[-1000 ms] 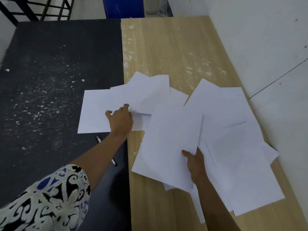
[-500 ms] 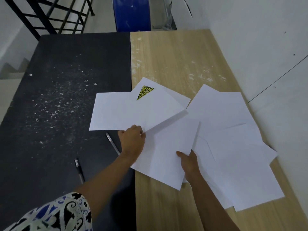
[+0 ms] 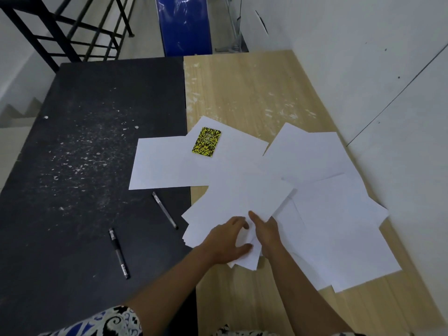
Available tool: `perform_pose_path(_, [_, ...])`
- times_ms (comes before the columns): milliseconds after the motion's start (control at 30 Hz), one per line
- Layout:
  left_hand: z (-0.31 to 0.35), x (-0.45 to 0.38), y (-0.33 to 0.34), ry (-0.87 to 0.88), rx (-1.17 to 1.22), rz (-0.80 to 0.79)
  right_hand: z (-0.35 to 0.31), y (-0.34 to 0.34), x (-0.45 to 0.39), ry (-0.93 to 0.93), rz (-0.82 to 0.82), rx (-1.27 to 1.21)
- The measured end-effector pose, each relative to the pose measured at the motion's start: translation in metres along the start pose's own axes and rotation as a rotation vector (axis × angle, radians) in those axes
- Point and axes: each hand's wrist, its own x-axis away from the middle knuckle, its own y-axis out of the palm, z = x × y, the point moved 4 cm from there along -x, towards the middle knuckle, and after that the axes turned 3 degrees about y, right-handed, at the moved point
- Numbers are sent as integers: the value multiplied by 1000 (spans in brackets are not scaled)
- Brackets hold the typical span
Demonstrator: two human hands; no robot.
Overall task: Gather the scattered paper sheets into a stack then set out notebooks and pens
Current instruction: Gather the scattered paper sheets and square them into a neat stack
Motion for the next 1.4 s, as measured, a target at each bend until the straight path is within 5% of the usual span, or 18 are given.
perform_pose_path(400, [-48, -27, -85, -142, 79, 389, -21, 0, -10, -151, -48, -20])
perform_pose_path(800, [-109, -135, -150, -616, -199, 342, -48, 8, -69, -163, -61, 136])
perform_pose_path(1100, [-132, -190, -165, -760, -258, 359, -38, 5, -83, -185, -54, 102])
perform_pose_path(1267, [-132, -189, -173, -922, -104, 357, -37, 4, -83, -212, -51, 130])
perform_pose_path(1400, [-135, -177, -173, -886, -41, 389, -38, 5, -81, -208, -76, 124])
